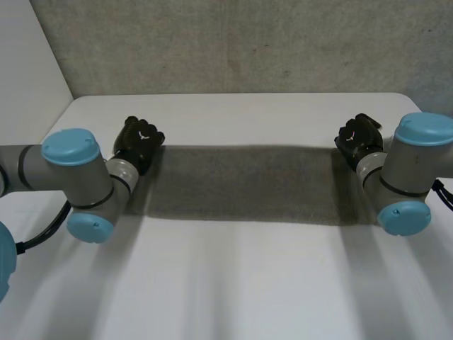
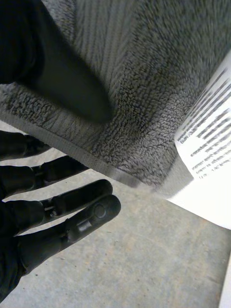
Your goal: Fold the towel.
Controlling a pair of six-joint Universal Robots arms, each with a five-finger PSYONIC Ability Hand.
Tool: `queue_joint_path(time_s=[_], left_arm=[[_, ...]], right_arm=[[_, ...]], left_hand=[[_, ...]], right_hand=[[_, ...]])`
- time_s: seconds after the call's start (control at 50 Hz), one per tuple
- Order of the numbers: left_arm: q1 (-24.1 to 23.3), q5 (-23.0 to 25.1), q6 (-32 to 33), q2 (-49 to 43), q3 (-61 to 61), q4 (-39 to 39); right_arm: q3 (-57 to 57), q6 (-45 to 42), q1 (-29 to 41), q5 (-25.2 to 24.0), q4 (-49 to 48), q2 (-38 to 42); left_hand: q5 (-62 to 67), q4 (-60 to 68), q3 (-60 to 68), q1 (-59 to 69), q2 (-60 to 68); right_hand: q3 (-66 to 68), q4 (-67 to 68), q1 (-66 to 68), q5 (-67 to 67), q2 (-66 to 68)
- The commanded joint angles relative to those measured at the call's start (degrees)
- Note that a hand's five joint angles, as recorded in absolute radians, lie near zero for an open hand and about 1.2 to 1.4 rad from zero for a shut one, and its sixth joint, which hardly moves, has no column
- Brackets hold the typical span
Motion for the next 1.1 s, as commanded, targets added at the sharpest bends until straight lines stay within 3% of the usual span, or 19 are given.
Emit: queue_joint_path(time_s=[0.02, 0.16, 0.32, 0.48, 0.52, 0.68, 0.9, 1.1], left_arm=[[-2.0, -0.4, 0.0, 0.2, -0.7, 0.0], [-2.0, -3.7, -0.6, 3.0, -1.2, 0.0], [-1.2, -5.3, -2.0, 9.8, -6.4, 0.0], [1.6, -4.3, -11.9, 17.0, -15.0, -0.2], [3.0, -1.2, -16.9, 19.8, -18.2, -0.5], [7.4, 7.3, -24.7, 24.5, -24.1, -1.1], [8.0, 8.1, -25.6, 24.8, -27.0, -1.0], [8.0, 8.2, -25.6, 24.7, -27.0, -0.9]], right_arm=[[0.6, 0.5, -0.1, 0.3, -1.4, 1.5], [1.4, 5.3, -0.7, 0.5, -1.4, -2.3], [7.7, 18.7, -1.0, -0.1, -0.6, -13.2], [16.4, 24.2, -3.9, -4.4, 7.2, -21.5], [18.5, 25.5, -5.9, -6.0, 12.8, -22.7], [20.9, 31.0, -11.4, -11.5, 20.5, -22.6], [22.4, 31.7, -15.5, -16.5, 19.2, -18.2], [21.5, 31.6, -17.5, -16.6, 14.8, -14.3]], left_hand=[[-55.3, -43.8, -45.4, -44.4, -45.3], [-55.3, -43.8, -45.4, -44.4, -45.3], [-54.9, -43.4, -45.1, -44.1, -45.0], [-54.1, -42.6, -44.3, -43.2, -44.1], [-54.1, -42.6, -44.3, -43.2, -44.1], [-53.7, -42.2, -43.9, -42.9, -43.8], [-53.6, -42.1, -43.8, -42.7, -43.6], [-53.6, -42.1, -43.8, -42.7, -43.6]], right_hand=[[-34.5, -34.0, -32.5, -34.7, -32.2], [-34.5, -34.0, -32.5, -34.7, -32.2], [-34.5, -34.0, -32.5, -34.7, -32.2], [-34.5, -34.0, -32.5, -34.7, -32.2], [-34.5, -34.0, -32.5, -34.7, -32.2], [-30.2, -29.8, -28.2, -30.4, -27.9], [-24.3, -23.9, -22.3, -24.5, -22.0], [-2.8, -2.4, -0.8, -3.0, -0.5]])
